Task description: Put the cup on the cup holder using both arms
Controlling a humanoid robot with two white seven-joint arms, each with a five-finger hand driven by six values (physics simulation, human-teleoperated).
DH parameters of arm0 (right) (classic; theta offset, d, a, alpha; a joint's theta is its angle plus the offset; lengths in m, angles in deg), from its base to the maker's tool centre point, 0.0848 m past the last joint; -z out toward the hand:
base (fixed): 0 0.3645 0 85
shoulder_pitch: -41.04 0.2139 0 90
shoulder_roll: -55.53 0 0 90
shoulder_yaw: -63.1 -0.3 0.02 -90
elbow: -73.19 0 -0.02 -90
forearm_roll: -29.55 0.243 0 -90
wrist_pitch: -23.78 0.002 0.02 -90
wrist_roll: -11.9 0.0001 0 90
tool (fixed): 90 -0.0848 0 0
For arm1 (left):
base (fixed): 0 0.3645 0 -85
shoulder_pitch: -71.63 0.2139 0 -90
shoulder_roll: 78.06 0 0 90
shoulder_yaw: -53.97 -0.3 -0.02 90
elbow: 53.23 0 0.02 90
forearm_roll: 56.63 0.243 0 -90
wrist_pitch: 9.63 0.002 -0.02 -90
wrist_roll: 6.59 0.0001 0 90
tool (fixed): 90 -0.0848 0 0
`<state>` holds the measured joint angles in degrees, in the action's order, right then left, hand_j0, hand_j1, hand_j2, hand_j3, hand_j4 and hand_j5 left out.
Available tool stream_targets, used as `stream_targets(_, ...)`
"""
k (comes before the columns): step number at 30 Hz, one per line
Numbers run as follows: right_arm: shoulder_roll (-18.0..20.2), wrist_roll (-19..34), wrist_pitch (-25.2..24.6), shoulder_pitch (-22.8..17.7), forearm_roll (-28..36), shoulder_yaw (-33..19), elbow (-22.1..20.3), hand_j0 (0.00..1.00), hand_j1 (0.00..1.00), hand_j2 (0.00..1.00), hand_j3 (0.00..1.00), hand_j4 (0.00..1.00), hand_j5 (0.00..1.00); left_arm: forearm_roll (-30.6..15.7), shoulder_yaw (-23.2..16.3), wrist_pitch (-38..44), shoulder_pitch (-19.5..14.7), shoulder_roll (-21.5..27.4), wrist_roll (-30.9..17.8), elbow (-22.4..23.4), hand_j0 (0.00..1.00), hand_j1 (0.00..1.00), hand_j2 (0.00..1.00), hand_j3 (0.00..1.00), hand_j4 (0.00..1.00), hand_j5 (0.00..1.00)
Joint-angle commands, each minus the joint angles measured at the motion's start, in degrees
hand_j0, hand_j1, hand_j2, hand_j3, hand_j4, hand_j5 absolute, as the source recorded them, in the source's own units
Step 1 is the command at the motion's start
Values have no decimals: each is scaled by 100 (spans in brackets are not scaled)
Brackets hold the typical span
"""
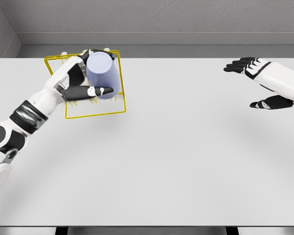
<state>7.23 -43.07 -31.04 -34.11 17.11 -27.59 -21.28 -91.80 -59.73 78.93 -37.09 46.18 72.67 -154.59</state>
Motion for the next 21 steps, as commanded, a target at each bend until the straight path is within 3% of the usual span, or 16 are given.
stream_targets(1, 5, -3, -18, 0, 40, -2, -2, 100, 100, 100, 100, 100, 100, -16, 24, 11, 0, -22, 2, 126, 62, 62, 62, 62, 62, 62)
stream_targets(21, 5, -3, -18, 0, 40, -2, -2, 100, 100, 100, 100, 100, 100, 1, -11, 38, -237, -277, 2, 504, 63, 63, 63, 63, 63, 63)
